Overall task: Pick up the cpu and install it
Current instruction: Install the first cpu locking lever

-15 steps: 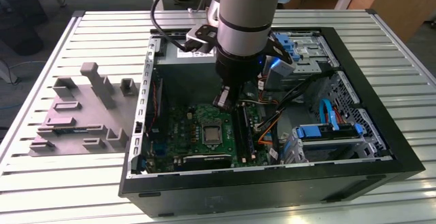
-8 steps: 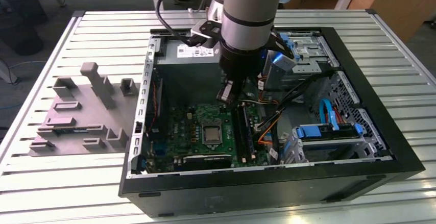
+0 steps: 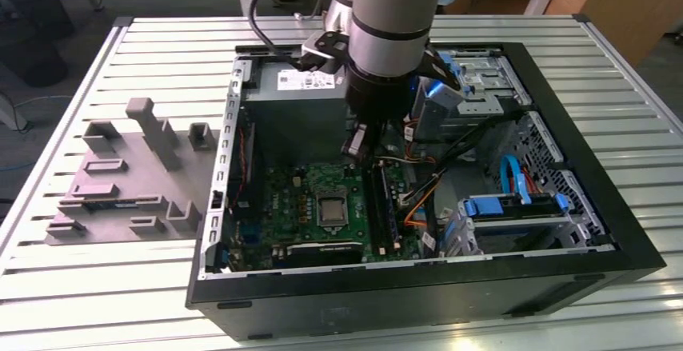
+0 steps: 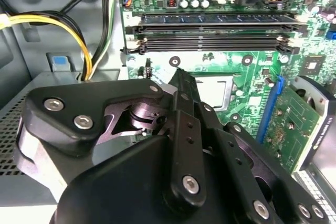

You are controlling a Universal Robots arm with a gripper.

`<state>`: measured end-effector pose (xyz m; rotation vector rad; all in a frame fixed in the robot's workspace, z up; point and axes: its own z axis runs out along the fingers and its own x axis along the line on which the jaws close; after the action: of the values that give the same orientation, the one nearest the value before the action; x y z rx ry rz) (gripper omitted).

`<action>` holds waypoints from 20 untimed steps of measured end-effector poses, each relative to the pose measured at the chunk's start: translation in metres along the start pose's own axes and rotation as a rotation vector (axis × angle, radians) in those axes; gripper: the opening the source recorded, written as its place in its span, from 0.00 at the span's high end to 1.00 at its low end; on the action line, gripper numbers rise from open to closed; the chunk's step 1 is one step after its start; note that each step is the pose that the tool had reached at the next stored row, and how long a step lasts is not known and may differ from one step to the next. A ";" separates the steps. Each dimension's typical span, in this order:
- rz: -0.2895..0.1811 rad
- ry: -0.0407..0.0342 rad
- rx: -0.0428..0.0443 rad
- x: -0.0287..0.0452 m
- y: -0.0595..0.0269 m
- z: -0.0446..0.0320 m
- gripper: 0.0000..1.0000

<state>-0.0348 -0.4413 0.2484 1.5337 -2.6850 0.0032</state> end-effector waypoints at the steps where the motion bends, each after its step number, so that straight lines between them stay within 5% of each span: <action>1: 0.000 -0.0001 0.0000 -0.0009 0.0003 0.0006 0.89; 9: 0.000 -0.0002 0.0000 -0.0113 0.0061 0.0044 0.89; 20: 0.000 -0.0002 -0.0001 -0.0165 0.0131 0.0097 0.89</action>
<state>-0.0381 -0.4207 0.2383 1.5340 -2.6849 0.0028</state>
